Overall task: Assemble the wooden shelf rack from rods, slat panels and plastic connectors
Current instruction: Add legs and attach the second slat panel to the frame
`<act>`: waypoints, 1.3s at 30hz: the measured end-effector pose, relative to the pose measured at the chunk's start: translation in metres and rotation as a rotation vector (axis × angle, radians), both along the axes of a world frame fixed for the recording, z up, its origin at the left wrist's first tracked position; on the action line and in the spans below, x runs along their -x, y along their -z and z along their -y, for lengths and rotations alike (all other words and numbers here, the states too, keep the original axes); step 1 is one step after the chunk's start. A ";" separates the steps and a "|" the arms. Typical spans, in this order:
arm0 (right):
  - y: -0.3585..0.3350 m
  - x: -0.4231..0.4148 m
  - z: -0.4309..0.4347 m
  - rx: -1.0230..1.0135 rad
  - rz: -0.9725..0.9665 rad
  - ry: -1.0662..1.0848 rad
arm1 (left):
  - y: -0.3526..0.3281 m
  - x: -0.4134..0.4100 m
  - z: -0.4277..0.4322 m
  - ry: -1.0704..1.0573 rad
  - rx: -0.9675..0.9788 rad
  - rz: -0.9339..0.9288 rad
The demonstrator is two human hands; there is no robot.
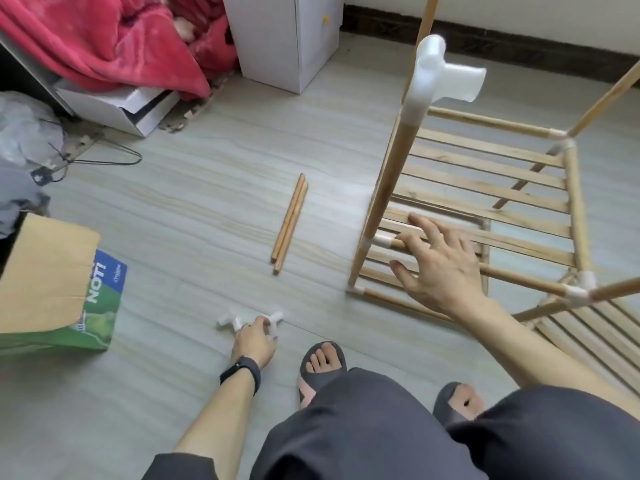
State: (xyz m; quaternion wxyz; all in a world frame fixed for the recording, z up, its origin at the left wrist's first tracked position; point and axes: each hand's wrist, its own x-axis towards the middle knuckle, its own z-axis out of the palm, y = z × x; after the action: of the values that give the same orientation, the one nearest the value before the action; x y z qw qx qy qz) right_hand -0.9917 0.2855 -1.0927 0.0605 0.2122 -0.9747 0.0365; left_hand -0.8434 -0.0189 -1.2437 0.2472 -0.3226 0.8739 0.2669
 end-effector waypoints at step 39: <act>-0.139 -0.005 -0.026 0.774 0.920 -0.022 | -0.272 0.100 -0.097 0.288 -0.970 -0.376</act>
State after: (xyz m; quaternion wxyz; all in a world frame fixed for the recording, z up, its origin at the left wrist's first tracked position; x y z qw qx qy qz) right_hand -0.9872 0.3116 -0.9533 -0.2949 0.1474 -0.8145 0.4774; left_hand -0.9432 0.0778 -0.9719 0.2411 0.0049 0.7149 0.6563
